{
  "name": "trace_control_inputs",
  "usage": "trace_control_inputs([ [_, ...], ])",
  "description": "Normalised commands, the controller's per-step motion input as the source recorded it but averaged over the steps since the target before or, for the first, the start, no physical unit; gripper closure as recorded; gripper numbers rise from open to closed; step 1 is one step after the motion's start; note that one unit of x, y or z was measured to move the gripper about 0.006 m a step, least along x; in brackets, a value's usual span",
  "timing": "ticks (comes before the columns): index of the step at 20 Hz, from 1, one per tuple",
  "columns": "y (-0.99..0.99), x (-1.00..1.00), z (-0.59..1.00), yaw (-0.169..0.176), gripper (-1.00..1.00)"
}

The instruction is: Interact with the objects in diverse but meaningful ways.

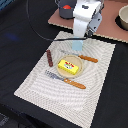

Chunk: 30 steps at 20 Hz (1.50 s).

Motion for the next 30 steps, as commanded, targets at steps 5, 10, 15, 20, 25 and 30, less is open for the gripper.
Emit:
trace_control_inputs([
  [5,0.04,0.35,-0.03,-0.054,-1.00],
  [10,0.00,0.58,0.05,-0.053,-1.00],
  [15,0.00,0.60,0.29,0.064,-1.00],
  [20,-0.01,0.52,0.22,0.079,-1.00],
  [25,-0.03,0.41,0.22,0.091,-1.00],
  [30,-0.13,0.24,0.00,0.099,-1.00],
])
